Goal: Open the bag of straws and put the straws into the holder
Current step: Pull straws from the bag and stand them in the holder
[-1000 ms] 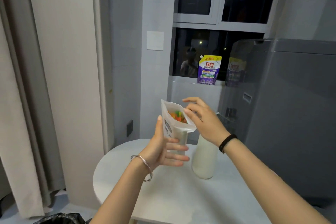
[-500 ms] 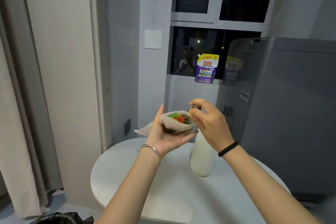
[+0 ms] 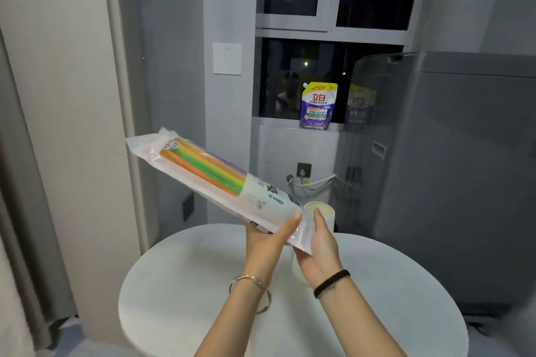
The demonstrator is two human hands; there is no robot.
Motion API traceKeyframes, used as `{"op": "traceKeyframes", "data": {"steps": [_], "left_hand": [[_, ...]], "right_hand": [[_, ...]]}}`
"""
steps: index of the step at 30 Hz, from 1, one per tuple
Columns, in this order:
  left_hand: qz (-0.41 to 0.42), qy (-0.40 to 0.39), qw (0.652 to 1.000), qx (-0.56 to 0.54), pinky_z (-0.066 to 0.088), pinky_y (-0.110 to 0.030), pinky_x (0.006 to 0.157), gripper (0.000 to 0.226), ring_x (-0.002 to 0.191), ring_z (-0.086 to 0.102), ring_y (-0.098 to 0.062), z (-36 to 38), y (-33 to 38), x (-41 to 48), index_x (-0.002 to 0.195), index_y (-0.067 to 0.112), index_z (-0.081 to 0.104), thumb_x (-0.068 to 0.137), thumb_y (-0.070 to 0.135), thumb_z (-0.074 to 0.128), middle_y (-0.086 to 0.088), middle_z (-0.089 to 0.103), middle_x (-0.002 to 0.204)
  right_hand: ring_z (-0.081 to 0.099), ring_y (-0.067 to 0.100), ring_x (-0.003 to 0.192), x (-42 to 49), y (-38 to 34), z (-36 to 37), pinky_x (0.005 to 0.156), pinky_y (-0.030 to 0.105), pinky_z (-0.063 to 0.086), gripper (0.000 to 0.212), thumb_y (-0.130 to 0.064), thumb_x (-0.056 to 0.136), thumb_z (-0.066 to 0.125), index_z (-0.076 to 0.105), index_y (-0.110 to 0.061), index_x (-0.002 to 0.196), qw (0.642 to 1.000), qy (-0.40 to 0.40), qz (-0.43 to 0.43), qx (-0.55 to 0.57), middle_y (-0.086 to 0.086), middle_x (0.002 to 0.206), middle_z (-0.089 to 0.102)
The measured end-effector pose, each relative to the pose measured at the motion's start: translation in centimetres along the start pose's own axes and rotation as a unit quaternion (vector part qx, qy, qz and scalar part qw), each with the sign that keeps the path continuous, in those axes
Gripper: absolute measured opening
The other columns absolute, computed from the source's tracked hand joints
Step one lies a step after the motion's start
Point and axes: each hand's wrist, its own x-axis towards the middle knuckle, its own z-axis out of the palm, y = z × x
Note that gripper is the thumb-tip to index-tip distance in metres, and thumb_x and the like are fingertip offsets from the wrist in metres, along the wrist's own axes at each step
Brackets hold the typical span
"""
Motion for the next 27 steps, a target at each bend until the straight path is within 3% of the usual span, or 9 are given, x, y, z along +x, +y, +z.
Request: {"op": "traceKeyframes", "data": {"steps": [3, 5, 7, 10, 13, 17, 20, 23, 27], "left_hand": [[0.025, -0.08, 0.996, 0.04, 0.054, -0.014, 0.073, 0.05, 0.098, 0.07, -0.006, -0.8, -0.3, -0.1, 0.115, 0.021, 0.065, 0.068, 0.021, 0.084, 0.003, 0.075, 0.108], [0.026, -0.121, 0.991, 0.05, 0.053, -0.014, 0.074, 0.042, 0.1, 0.069, -0.005, -1.1, 0.2, -0.1, 0.111, 0.025, 0.067, 0.071, 0.03, 0.078, 0.008, 0.075, 0.108], [0.022, -0.137, 0.989, 0.042, 0.053, -0.014, 0.075, 0.042, 0.099, 0.07, -0.005, -0.9, 0.5, -0.1, 0.109, 0.025, 0.067, 0.071, 0.039, 0.077, 0.01, 0.075, 0.106], [0.012, -0.075, 0.997, 0.018, 0.053, -0.013, 0.068, 0.052, 0.089, 0.072, -0.005, 0.0, 0.0, -0.2, 0.104, 0.021, 0.07, 0.059, 0.047, 0.075, 0.007, 0.077, 0.099], [0.009, -0.014, 1.0, -0.01, 0.055, -0.016, 0.075, 0.065, 0.098, 0.071, -0.007, 0.6, -1.3, -0.4, 0.12, 0.017, 0.063, 0.061, 0.043, 0.075, 0.004, 0.074, 0.11], [-0.032, 0.008, 0.997, -0.07, 0.05, -0.036, 0.099, 0.07, 0.11, 0.067, -0.016, 0.8, -2.8, -0.9, 0.126, 0.019, 0.059, 0.061, 0.034, 0.079, 0.0, 0.07, 0.12], [-0.084, 0.016, 0.988, -0.129, 0.047, -0.045, 0.102, 0.067, 0.112, 0.066, -0.023, -0.3, -3.2, -0.9, 0.129, 0.02, 0.057, 0.067, 0.034, 0.076, -0.004, 0.069, 0.122], [-0.121, 0.036, 0.976, -0.18, 0.042, -0.051, 0.106, 0.06, 0.119, 0.061, -0.027, -1.6, -3.3, -0.5, 0.134, 0.016, 0.054, 0.079, 0.036, 0.067, -0.01, 0.066, 0.127], [-0.134, 0.084, 0.957, -0.243, 0.038, -0.057, 0.107, 0.049, 0.125, 0.056, -0.031, -2.1, -3.5, -0.6, 0.135, 0.016, 0.052, 0.089, 0.034, 0.059, -0.014, 0.062, 0.131]], "right_hand": [[0.059, 0.027, 0.116, -0.3, 0.8, -0.8, 0.085, 0.036, 0.054, 0.048, -0.029, 0.099, 0.035, 0.041, -0.003, 0.139, 0.999, -0.012, 0.013, 0.036, 0.014, 0.13, 0.058], [0.07, 0.024, 0.096, 0.5, 1.4, -2.2, 0.069, 0.034, 0.059, 0.045, -0.025, 0.095, 0.039, 0.048, -0.005, 0.135, 0.996, -0.038, 0.024, 0.072, 0.011, 0.109, 0.072], [0.07, 0.029, 0.09, 1.5, 1.9, -3.3, 0.067, 0.038, 0.058, 0.04, -0.028, 0.095, 0.041, 0.058, -0.007, 0.125, 0.993, -0.019, 0.043, 0.104, 0.015, 0.103, 0.073], [0.066, 0.031, 0.091, 2.6, 2.8, -4.2, 0.067, 0.041, 0.053, 0.036, -0.032, 0.097, 0.038, 0.061, -0.009, 0.115, 0.991, 0.022, 0.036, 0.126, 0.016, 0.105, 0.069], [0.068, 0.032, 0.087, 2.6, 3.0, -4.2, 0.058, 0.038, 0.053, 0.028, -0.027, 0.095, 0.045, 0.064, -0.009, 0.106, 0.991, 0.033, 0.021, 0.131, 0.017, 0.105, 0.07], [0.066, 0.029, 0.097, 2.9, 3.5, -5.0, 0.062, 0.037, 0.058, 0.026, -0.029, 0.093, 0.05, 0.07, -0.019, 0.107, 0.997, 0.063, -0.02, 0.038, 0.009, 0.109, 0.069], [0.066, 0.021, 0.101, 2.5, 4.0, -4.9, 0.087, 0.04, 0.055, 0.024, -0.035, 0.088, 0.058, 0.07, -0.023, 0.106, 0.993, 0.067, -0.045, -0.081, 0.003, 0.108, 0.071], [0.062, 0.012, 0.093, 2.0, 4.5, -5.1, 0.07, 0.013, 0.05, 0.017, -0.029, 0.095, 0.048, 0.058, -0.02, 0.105, 0.968, 0.068, -0.147, -0.191, 0.004, 0.107, 0.063], [0.057, 0.008, 0.073, 1.5, 4.6, -5.2, 0.058, 0.012, 0.043, 0.016, -0.026, 0.092, 0.054, 0.057, -0.01, 0.092, 0.941, 0.041, -0.199, -0.269, 0.002, 0.086, 0.064]]}}
